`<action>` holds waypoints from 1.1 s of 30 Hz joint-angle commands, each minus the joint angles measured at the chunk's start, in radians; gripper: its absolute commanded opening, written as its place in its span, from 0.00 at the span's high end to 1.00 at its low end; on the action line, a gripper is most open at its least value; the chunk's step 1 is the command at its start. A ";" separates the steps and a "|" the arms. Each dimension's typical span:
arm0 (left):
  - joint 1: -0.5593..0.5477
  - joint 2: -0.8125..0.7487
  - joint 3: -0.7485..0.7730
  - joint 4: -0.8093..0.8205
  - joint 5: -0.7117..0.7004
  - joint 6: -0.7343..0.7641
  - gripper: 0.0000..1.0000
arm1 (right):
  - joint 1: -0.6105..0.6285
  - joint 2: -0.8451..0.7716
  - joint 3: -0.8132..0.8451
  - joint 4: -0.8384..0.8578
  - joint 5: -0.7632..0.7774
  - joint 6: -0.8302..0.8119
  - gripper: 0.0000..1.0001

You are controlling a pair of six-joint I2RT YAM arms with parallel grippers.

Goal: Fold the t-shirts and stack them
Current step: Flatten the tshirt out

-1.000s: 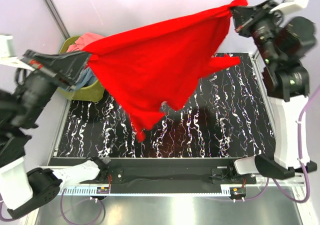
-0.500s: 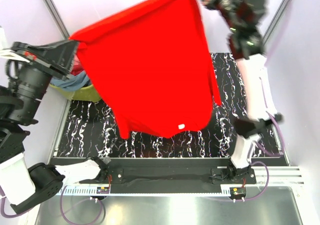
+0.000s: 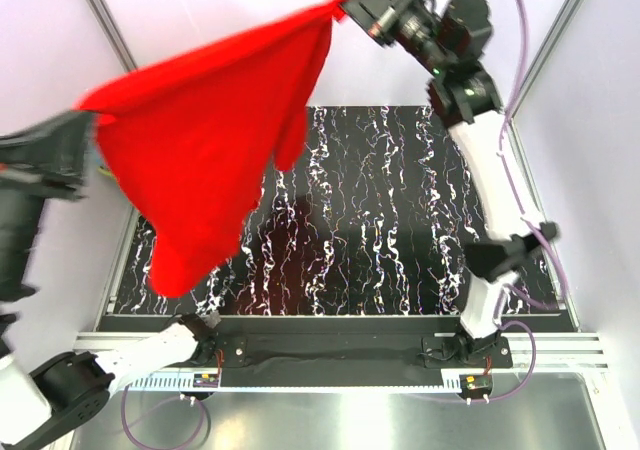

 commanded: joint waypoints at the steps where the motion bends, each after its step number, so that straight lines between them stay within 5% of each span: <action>1: 0.000 0.012 -0.155 0.074 0.086 -0.077 1.00 | -0.104 -0.170 -0.246 0.044 0.031 -0.051 1.00; 6: -0.002 0.061 -0.482 0.188 0.325 -0.248 1.00 | -0.275 -0.365 -0.773 0.044 -0.066 -0.097 1.00; 8: -0.022 0.082 -0.692 0.352 0.440 -0.325 1.00 | -0.363 -0.411 -0.915 0.040 -0.130 -0.144 1.00; 13: -0.231 0.288 -0.972 0.616 0.445 -0.448 1.00 | -0.488 -0.353 -1.207 -0.033 -0.184 -0.311 1.00; 19: -0.344 0.703 -0.849 0.612 0.663 -0.416 1.00 | -0.561 -0.162 -1.141 -0.214 -0.094 -0.427 0.99; 23: -0.349 0.827 -0.759 0.541 0.769 -0.358 0.99 | -0.579 -0.060 -0.996 -0.334 -0.011 -0.505 0.97; 27: -0.350 0.947 -0.627 0.432 0.901 -0.303 0.80 | -0.579 0.023 -0.888 -0.412 0.086 -0.554 0.97; 29: -0.347 0.983 -0.611 0.378 0.942 -0.284 0.63 | -0.579 0.066 -0.830 -0.436 0.110 -0.571 0.96; 33: -0.338 0.868 -0.692 0.347 0.932 -0.211 0.42 | -0.579 0.138 -0.735 -0.516 0.207 -0.586 0.90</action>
